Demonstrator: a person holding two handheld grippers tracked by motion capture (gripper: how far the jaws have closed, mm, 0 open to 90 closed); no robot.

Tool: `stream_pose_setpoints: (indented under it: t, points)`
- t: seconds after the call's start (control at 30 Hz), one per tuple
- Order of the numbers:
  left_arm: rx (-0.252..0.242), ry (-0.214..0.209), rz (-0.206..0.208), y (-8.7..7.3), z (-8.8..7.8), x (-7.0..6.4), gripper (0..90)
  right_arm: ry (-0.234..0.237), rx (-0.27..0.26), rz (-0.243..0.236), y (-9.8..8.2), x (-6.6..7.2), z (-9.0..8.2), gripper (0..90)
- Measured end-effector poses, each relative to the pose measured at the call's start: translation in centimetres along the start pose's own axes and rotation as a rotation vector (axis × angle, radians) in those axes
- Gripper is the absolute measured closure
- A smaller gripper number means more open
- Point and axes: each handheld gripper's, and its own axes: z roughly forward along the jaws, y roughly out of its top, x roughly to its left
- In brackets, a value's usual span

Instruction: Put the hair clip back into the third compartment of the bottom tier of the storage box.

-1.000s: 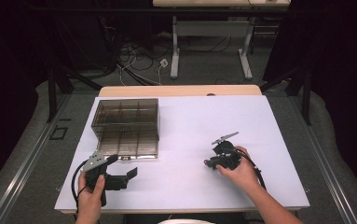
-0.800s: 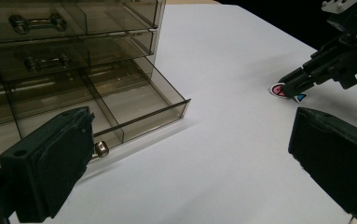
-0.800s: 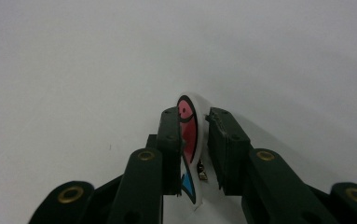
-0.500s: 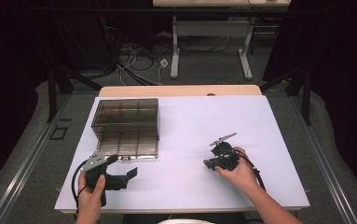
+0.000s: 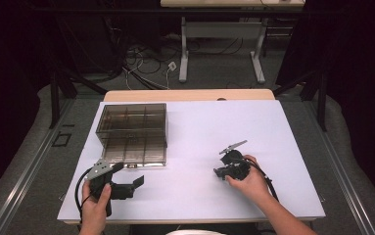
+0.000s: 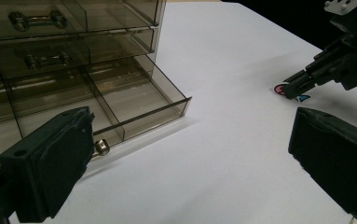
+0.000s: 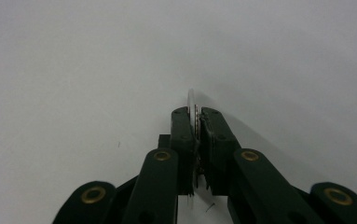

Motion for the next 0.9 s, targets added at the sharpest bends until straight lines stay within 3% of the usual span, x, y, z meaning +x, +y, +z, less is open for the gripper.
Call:
stream_pose_setpoints:
  t: [0.03,0.23,0.27,0.37,0.5,0.57,0.6,0.67,0.73,0.77,0.9]
  points:
    - [0.000,0.001,0.000,0.00,-0.01,0.01,0.1,-0.015,0.082,0.007,0.27,0.11,-0.49,84.4]
    - [-0.002,0.001,0.001,0.02,-0.08,0.07,0.0,-0.007,0.073,0.010,0.25,0.19,-0.50,84.5]
    - [-0.002,0.004,0.002,0.02,-0.09,0.09,0.1,-0.006,0.075,-0.007,0.23,0.08,-0.56,84.5]
    - [-0.001,0.004,0.000,-0.02,-0.10,0.10,0.1,-0.007,0.068,0.013,0.28,0.20,-0.53,84.5]
    - [-0.003,0.004,-0.001,-0.01,-0.10,0.11,0.1,-0.006,0.061,-0.011,0.26,0.01,-0.73,84.5]
    - [-0.002,0.004,0.003,-0.01,-0.11,0.10,0.1,-0.003,0.041,0.006,0.22,0.12,-0.73,84.5]
    - [-0.002,0.005,0.003,0.00,-0.12,0.10,0.1,-0.009,0.067,-0.001,0.35,0.09,-0.95,84.5]
    - [-0.005,0.005,0.001,0.01,-0.15,0.13,0.1,-0.003,0.025,-0.007,0.25,0.06,-0.87,84.5]
    - [-0.007,0.005,-0.002,0.01,-0.18,0.15,0.1,-0.009,0.033,-0.011,0.32,0.05,-1.06,84.5]
    - [-0.007,0.006,-0.003,0.01,-0.18,0.16,0.1,0.002,-0.005,-0.008,0.23,0.05,-0.88,84.5]
    - [-0.008,0.005,-0.002,0.00,-0.16,0.14,0.1,0.002,0.020,-0.012,0.38,0.14,-1.42,84.5]
